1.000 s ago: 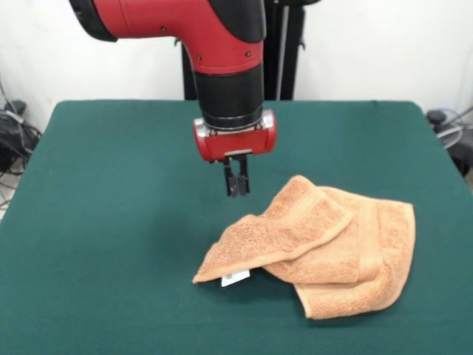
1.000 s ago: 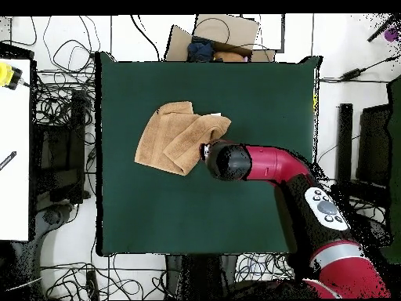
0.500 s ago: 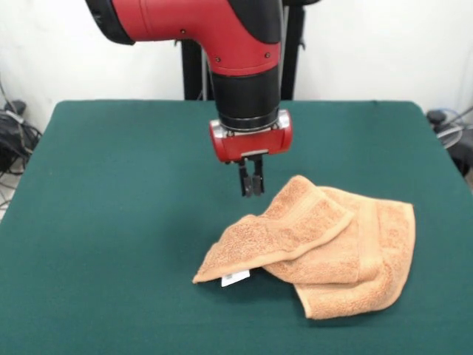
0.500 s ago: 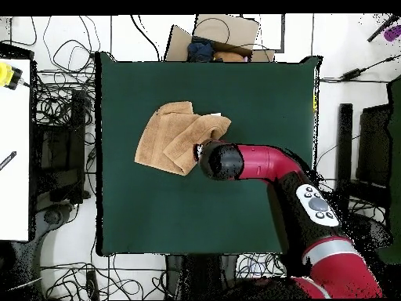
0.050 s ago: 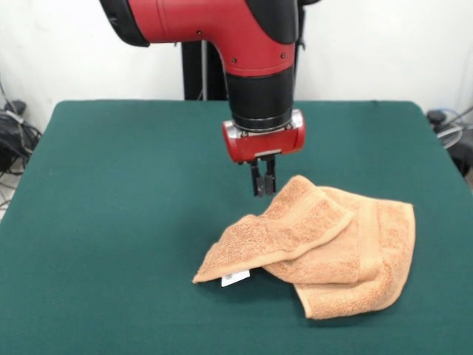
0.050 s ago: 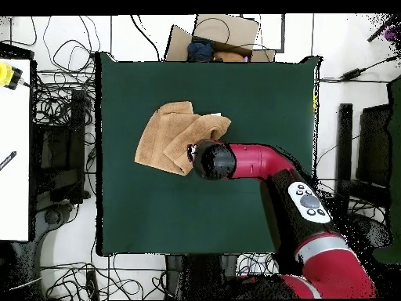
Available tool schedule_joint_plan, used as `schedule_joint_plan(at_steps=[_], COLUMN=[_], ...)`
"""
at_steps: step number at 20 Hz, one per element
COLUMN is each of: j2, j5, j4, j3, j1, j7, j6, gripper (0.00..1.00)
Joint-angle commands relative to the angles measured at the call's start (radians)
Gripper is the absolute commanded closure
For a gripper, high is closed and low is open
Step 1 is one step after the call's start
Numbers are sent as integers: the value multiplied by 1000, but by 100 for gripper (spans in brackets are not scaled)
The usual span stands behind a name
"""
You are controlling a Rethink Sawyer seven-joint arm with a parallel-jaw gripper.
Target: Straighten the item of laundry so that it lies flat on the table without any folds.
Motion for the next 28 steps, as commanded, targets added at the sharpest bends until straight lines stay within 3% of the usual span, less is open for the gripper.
schedule_joint_plan(at_steps=[1, 28], j2=[-2, 55], j5=[-84, -104], j4=[79, 57], j3=[6, 22], j1=[35, 12], j7=[25, 29], j6=[-23, -53], gripper=[100, 100])
